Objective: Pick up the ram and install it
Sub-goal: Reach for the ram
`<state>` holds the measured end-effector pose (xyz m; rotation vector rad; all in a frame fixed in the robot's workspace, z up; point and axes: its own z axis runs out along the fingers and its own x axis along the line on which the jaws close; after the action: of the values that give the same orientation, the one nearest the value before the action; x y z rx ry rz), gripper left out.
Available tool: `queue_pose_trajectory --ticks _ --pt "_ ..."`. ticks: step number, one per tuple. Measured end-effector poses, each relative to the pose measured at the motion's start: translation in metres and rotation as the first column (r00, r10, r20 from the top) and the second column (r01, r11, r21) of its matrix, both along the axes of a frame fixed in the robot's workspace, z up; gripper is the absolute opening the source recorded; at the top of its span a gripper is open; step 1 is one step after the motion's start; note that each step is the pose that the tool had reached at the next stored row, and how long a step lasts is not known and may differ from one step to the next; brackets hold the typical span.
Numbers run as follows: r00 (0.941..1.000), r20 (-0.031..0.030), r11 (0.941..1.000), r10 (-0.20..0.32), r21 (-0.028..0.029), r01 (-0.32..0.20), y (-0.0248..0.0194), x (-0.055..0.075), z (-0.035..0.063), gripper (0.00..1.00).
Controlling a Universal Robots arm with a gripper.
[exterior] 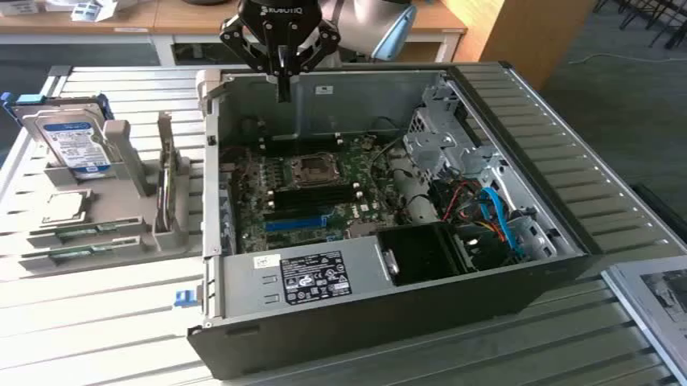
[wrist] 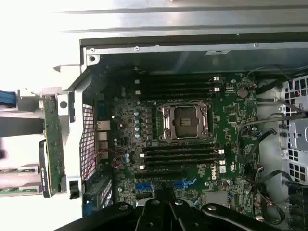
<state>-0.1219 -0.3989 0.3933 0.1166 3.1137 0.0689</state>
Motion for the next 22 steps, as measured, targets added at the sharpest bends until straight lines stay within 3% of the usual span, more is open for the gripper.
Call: queue_pose_trajectory --ticks 13,22 --pt "1.0000 0.0001 1.0000 0.000 0.0002 0.000 0.0000 -0.001 -0.0003 0.10" --pt "1.0000 -0.0004 1.0000 0.000 0.0000 0.000 0.0000 -0.017 -0.0017 0.10"
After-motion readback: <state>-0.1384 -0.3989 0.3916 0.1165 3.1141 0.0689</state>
